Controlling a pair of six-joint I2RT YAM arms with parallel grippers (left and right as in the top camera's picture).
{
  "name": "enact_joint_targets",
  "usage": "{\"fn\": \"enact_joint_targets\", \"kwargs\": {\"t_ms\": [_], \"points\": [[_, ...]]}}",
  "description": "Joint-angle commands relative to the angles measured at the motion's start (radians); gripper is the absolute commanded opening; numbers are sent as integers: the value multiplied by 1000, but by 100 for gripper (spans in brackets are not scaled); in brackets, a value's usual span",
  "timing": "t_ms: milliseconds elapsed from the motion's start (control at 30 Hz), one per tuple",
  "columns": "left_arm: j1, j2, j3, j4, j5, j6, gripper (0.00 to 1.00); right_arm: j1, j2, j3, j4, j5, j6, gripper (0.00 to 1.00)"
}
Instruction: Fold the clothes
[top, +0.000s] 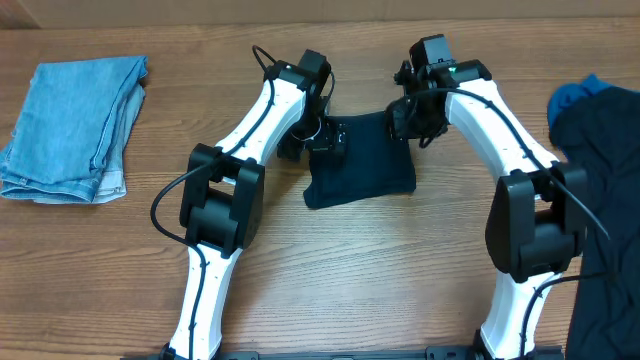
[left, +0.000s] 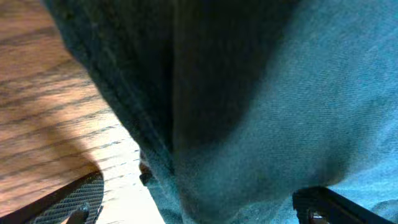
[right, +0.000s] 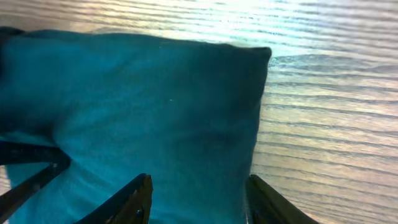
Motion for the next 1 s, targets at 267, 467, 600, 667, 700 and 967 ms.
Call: {"fn": "enact_joint_targets", "kwargs": {"t_ms": [267,467,600,667,700,967], "points": [[-67,67,-4,101,58,13,100,-2,15,-70,74,-73,-3,13],[-60,67,-4,123,185,24,17,-2,15,-344,354,-74,-3,4],[27,66,5,113,315,24,4,-2,15,-345,357,-82,-2,4],[58,66,49,70,289,51,4,-5,4,-299,333,-82,-3,4],[60,66,57,66,277,61,4,-5,-18,-243,292,-82,-3,8],[63,-40,194,86,34,37,4,-162,-233,-45,24,-77,31,100]]}}
